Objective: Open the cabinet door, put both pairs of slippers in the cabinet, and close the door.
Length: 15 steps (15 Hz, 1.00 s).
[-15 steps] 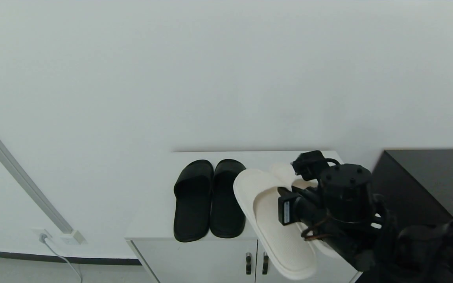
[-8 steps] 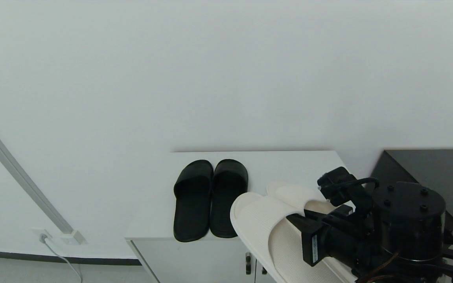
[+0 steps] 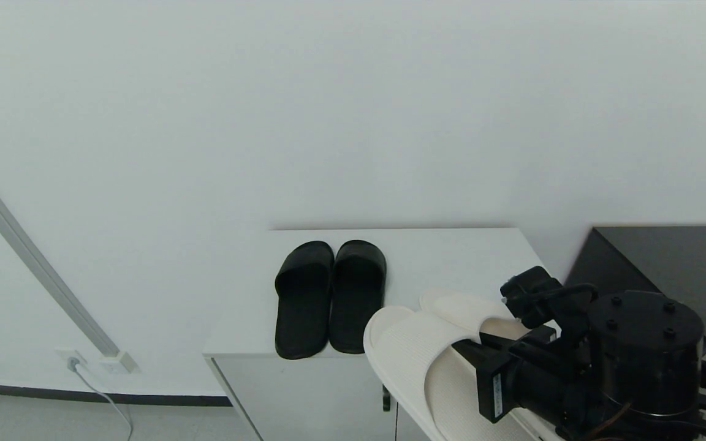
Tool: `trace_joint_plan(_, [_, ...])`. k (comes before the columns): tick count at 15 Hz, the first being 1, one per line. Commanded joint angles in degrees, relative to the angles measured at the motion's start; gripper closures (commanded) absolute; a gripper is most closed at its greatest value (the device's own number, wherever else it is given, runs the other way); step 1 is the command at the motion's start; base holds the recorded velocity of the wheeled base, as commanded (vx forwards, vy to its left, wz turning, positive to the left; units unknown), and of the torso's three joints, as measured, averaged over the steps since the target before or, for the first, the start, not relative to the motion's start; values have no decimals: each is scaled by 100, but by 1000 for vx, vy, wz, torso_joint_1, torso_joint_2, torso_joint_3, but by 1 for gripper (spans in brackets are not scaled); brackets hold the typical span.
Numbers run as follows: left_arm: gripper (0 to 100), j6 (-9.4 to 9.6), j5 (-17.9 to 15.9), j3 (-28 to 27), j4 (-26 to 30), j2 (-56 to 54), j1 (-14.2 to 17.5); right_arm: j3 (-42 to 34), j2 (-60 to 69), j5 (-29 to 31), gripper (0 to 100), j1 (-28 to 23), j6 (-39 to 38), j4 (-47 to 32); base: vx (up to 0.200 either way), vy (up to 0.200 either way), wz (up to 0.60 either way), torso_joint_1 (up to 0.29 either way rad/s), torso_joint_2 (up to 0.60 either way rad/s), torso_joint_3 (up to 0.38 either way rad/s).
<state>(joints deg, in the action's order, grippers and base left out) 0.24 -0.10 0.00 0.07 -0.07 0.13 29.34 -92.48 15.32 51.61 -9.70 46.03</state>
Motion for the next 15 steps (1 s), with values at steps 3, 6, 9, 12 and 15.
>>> trace_joint_plan(3, [100, -7, 1, 0, 1, 7, -5, -60, 19, -3, 100, -2, 4, 11, -200, 0, 0, -12, 1, 6])
trace_joint_plan(6, [100, 2, 1, 0, 1, 7, -5, -131, 54, 6, 100, -11, 30, 11, -67, 0, 0, 1, -1, 1])
trace_joint_plan(9, [100, -7, 1, 0, 1, 7, -5, -166, 107, -12, 100, -11, 179, 11, 0, 0, 0, 0, 0, 0])
trace_joint_plan(12, [100, -7, 1, 0, 1, 7, -5, -166, 90, -12, 100, -11, 179, 11, 0, 0, 0, 0, 0, 0])
trace_joint_plan(15, [100, -7, 1, 0, 1, 7, 4, -175, 107, -3, 100, -11, 179, 29, 0, 0, 0, 0, 0, 0])
